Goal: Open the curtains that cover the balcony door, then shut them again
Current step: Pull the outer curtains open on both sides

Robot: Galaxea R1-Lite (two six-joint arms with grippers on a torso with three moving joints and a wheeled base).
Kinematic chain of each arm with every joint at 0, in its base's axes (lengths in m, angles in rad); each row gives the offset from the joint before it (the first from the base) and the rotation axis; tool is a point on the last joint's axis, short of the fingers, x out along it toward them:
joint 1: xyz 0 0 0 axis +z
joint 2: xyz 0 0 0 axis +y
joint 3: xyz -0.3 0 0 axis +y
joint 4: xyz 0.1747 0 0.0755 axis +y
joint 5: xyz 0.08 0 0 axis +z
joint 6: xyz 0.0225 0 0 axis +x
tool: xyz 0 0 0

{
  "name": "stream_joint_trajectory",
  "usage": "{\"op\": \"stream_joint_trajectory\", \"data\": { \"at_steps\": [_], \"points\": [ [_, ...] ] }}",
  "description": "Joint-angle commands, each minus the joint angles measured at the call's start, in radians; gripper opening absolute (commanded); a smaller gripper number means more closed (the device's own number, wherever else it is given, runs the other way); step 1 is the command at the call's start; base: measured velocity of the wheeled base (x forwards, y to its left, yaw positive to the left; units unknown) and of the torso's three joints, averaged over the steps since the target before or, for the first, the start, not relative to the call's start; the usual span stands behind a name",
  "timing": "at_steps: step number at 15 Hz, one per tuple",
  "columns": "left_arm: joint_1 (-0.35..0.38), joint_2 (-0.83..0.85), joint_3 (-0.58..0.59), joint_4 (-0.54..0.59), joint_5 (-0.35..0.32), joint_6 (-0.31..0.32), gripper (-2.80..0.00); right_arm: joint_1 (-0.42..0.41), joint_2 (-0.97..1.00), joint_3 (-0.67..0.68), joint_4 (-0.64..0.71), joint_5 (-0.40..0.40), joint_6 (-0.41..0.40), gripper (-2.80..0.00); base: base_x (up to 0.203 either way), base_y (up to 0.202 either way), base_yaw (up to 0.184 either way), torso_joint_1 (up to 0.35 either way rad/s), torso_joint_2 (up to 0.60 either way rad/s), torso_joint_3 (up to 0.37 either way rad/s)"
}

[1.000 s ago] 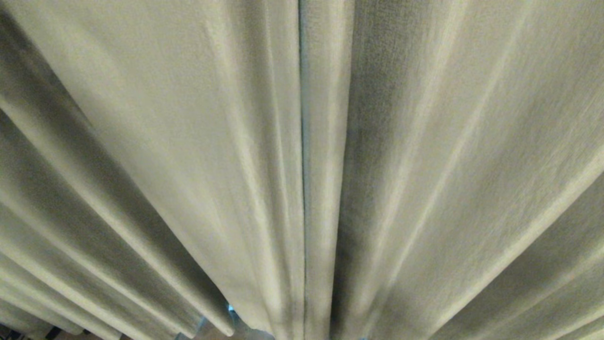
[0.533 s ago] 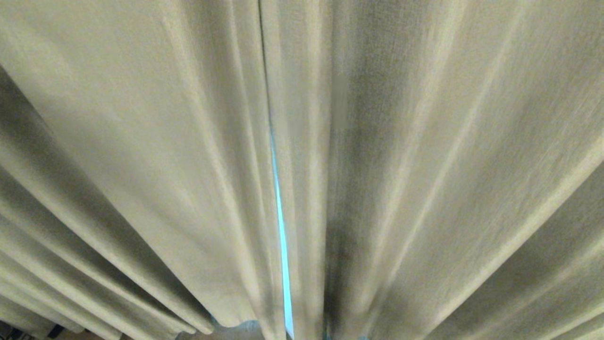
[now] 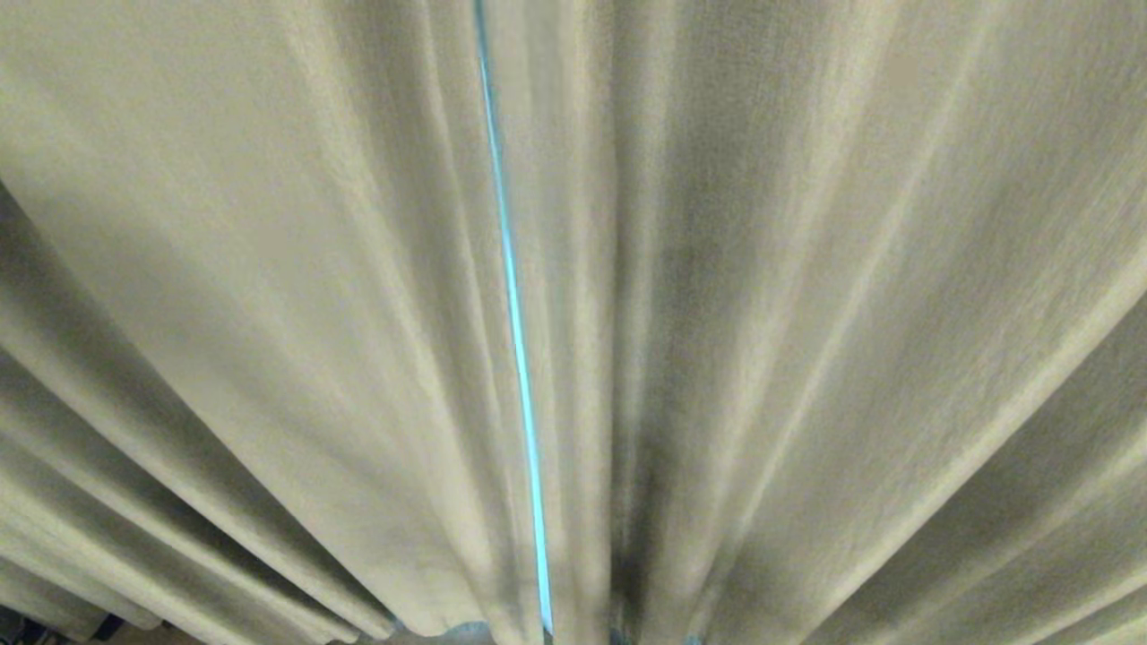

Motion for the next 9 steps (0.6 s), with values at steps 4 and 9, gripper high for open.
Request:
{"op": "stream_joint_trajectory", "data": {
  "at_steps": [4,9],
  "points": [
    [0.036,0.036,-0.007,-0.001,-0.004,-0.012,-2.8,-0.001,0.0,0.0,0.0,0.0,-0.001,-2.8,0.0,0.0,0.0,0.0,0.0,0.0],
    [0.031,0.017,-0.005,-0.002,-0.004,-0.032,-2.8,0.001,0.0,0.0,0.0,0.0,-0.001,-2.8,0.0,0.0,0.0,0.0,0.0,0.0]
  ]
}}
